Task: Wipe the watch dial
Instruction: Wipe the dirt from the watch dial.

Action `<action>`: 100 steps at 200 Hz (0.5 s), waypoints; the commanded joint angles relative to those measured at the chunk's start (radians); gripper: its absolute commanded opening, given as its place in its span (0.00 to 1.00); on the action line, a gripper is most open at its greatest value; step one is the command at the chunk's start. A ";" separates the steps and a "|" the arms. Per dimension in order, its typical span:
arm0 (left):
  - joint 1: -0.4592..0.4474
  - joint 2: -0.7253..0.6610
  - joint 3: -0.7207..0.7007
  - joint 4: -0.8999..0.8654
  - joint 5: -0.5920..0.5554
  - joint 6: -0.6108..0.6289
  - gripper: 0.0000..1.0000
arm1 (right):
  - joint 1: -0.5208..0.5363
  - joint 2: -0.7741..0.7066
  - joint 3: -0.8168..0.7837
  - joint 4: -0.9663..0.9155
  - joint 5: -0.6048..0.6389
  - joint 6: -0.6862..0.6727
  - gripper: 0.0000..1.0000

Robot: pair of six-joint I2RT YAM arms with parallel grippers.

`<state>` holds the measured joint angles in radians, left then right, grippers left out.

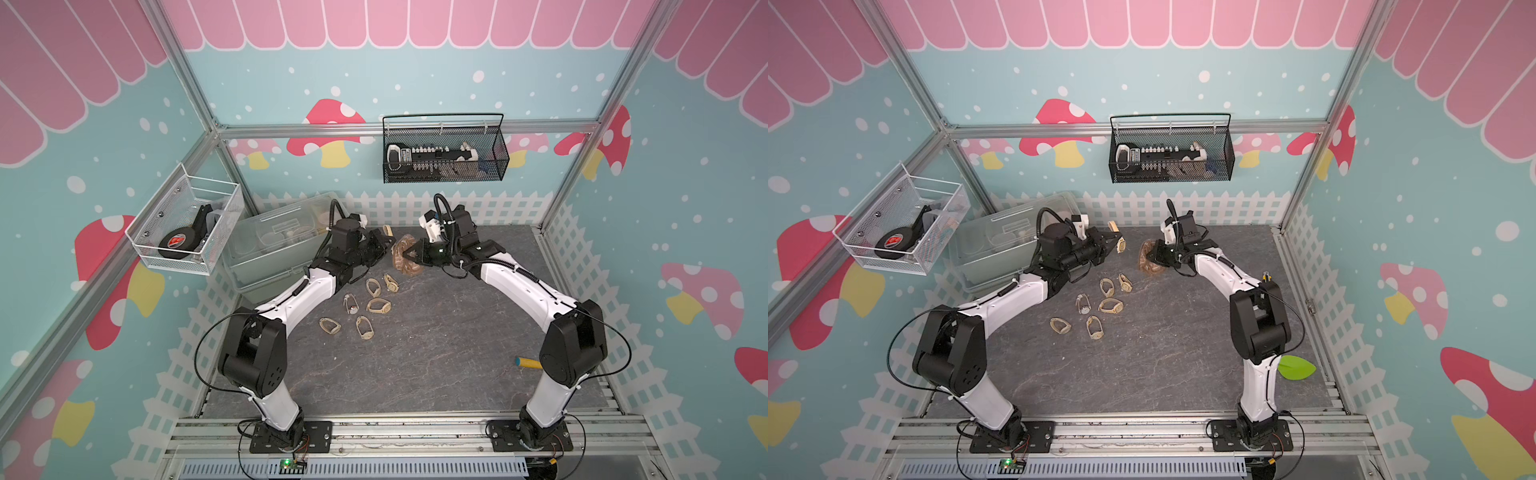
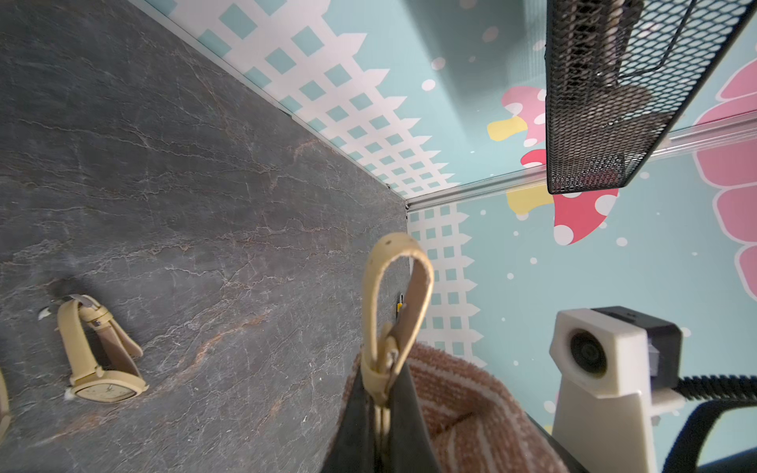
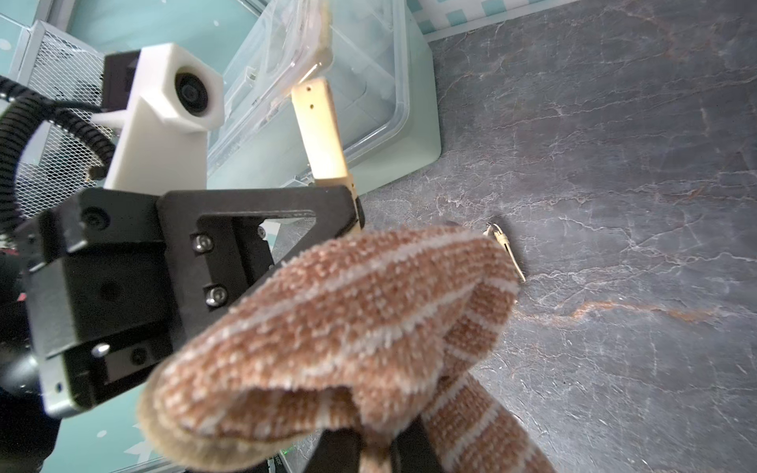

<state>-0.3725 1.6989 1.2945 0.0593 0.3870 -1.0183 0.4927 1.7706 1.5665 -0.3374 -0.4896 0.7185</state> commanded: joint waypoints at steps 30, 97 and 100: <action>-0.002 -0.003 0.000 0.042 0.018 -0.019 0.00 | 0.021 0.099 0.105 -0.002 -0.010 -0.009 0.00; -0.006 0.001 -0.016 0.071 0.034 -0.032 0.00 | 0.046 0.192 0.212 -0.023 -0.017 -0.011 0.00; -0.006 0.001 -0.017 0.072 0.035 -0.033 0.00 | 0.046 0.193 0.216 -0.023 -0.017 -0.011 0.00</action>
<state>-0.3592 1.6989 1.2850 0.0734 0.3660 -1.0191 0.5194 1.9358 1.7336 -0.3752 -0.4961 0.7113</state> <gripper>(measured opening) 0.048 0.081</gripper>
